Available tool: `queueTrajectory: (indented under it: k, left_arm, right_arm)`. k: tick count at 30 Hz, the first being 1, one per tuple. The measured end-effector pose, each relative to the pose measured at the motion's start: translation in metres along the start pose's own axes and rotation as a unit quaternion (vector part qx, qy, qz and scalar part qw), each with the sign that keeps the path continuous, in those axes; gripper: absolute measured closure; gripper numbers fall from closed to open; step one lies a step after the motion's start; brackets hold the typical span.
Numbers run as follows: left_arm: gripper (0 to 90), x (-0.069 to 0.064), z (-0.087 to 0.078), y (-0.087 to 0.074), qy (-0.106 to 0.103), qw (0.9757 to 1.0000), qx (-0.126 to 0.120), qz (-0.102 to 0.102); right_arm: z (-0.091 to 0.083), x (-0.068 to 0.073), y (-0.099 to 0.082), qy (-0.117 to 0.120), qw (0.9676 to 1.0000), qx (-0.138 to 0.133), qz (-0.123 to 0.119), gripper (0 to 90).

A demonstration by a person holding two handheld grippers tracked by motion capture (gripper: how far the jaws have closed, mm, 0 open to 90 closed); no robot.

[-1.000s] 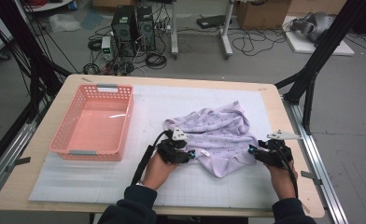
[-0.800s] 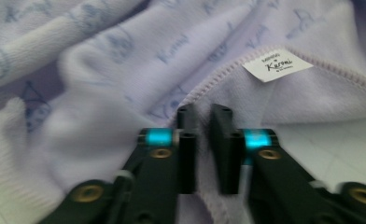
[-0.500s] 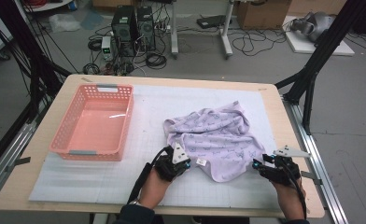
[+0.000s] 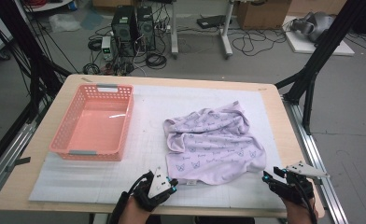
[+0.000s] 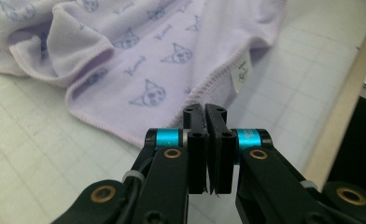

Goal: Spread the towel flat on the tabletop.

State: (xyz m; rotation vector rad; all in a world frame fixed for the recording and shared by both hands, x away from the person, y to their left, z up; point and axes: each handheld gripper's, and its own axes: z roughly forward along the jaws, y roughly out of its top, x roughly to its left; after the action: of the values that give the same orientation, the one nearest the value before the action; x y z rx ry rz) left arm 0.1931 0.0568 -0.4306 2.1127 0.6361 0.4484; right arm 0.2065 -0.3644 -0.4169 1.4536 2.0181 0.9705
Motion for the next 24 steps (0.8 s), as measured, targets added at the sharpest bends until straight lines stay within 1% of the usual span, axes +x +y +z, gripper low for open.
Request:
queueTrajectory:
  k: [2, 4, 5, 7, 8, 11, 13, 16, 17, 19, 22, 24]
  left_arm:
    - [86.8, -0.001, -0.005, -0.005, 0.002, 1.0000, 0.004, -0.001]
    - [86.8, -0.001, -0.009, -0.010, 0.008, 0.9999, 0.000, -0.010]
    - [81.6, 0.000, -0.011, -0.012, 0.011, 0.9998, -0.003, -0.018]
    - [65.2, 0.003, -0.015, -0.014, 0.020, 0.9991, -0.010, -0.036]
    - [58.7, 0.005, -0.016, -0.014, 0.024, 0.9987, -0.014, -0.043]
    - [49.3, 0.013, -0.019, -0.014, 0.032, 0.9970, -0.031, -0.063]
    - [46.8, 0.020, -0.017, -0.013, 0.039, 0.9951, -0.040, -0.082]
    - [44.5, 0.031, -0.011, -0.010, 0.041, 0.9922, -0.046, -0.108]
    - [43.4, 0.035, -0.007, -0.009, 0.041, 0.9915, -0.044, -0.115]
    - [42.7, 0.041, 0.001, -0.007, 0.043, 0.9902, -0.038, -0.127]
    - [42.1, 0.049, 0.017, -0.002, 0.044, 0.9899, -0.016, -0.134]
    - [41.5, 0.053, 0.027, 0.002, 0.046, 0.9888, 0.003, -0.142]
  right_arm:
    - [0.001, 0.000, -0.002, -0.003, 1.0000, 0.004, 0.007, 52.6]
    - [0.005, 0.000, -0.003, 0.000, 0.9999, 0.004, 0.011, 55.4]
    - [0.008, 0.001, -0.003, 0.005, 0.9999, 0.006, 0.013, 57.1]
    - [0.015, 0.004, -0.002, 0.012, 0.9998, 0.012, 0.013, 57.7]
    - [0.019, 0.005, -0.002, 0.016, 0.9997, 0.013, 0.012, 57.7]
    - [0.032, 0.012, 0.003, 0.021, 0.9996, 0.016, 0.003, 58.4]
    - [0.041, 0.016, 0.007, 0.023, 0.9994, 0.025, -0.004, 58.4]
    - [0.055, 0.023, 0.013, 0.025, 0.9989, 0.035, -0.019, 56.6]
    - [0.058, 0.025, 0.014, 0.024, 0.9987, 0.038, -0.023, 56.1]
    - [0.062, 0.031, 0.015, 0.016, 0.9988, 0.036, -0.029, 53.8]
    - [0.064, 0.033, 0.015, 0.013, 0.9984, 0.035, -0.042, 52.7]
    - [0.064, 0.033, 0.014, 0.017, 0.9978, 0.033, -0.054, 52.1]
